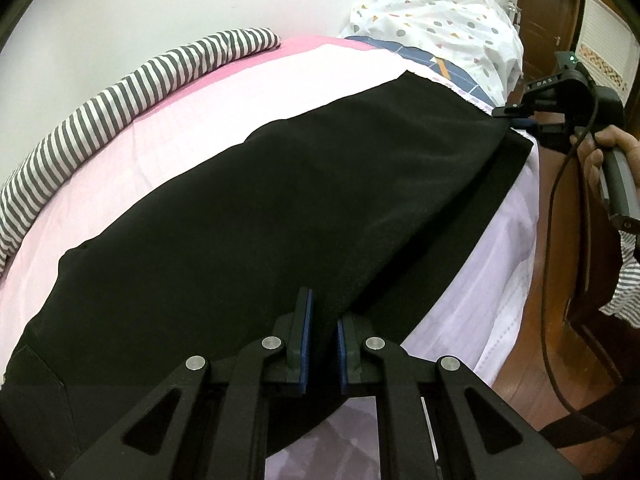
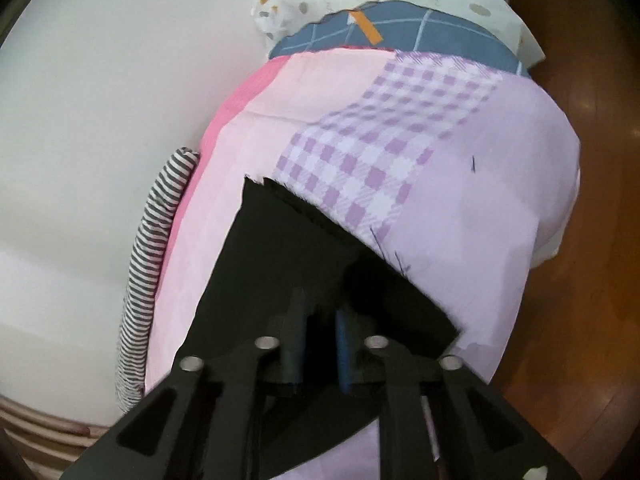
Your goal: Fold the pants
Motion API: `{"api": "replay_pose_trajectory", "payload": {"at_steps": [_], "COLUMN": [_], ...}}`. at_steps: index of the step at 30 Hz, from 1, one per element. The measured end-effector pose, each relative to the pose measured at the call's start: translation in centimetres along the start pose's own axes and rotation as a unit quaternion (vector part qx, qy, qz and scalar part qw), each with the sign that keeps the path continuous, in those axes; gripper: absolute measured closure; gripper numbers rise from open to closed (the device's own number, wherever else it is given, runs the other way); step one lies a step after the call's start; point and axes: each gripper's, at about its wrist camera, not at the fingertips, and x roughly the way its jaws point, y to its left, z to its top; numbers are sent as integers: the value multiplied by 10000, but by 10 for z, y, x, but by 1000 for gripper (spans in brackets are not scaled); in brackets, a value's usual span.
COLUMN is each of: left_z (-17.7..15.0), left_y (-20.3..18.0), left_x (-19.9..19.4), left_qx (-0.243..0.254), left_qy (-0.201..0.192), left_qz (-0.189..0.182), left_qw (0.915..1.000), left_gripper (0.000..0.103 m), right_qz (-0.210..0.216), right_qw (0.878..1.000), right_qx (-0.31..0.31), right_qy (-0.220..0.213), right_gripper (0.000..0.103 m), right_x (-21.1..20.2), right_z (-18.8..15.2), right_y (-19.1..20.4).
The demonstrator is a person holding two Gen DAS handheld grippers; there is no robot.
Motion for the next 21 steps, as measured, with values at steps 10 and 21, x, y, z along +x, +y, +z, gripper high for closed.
{"api": "replay_pose_trajectory", "payload": {"at_steps": [10, 21], "left_z": [-2, -15], "left_y": [-6, -14], "left_x": [-9, -1], "left_qx": [327, 616], "left_qy": [-43, 120], "left_qz": [-70, -229], "left_qw": [9994, 9978], "left_gripper": [92, 92], "right_qz": [-322, -758], "right_qw": [9975, 9963], "right_qx": [-547, -346], "right_qy": [-305, -203], "right_gripper": [99, 99], "right_x": [-34, -30], "right_z": [-8, -24], "right_y": [16, -11]}}
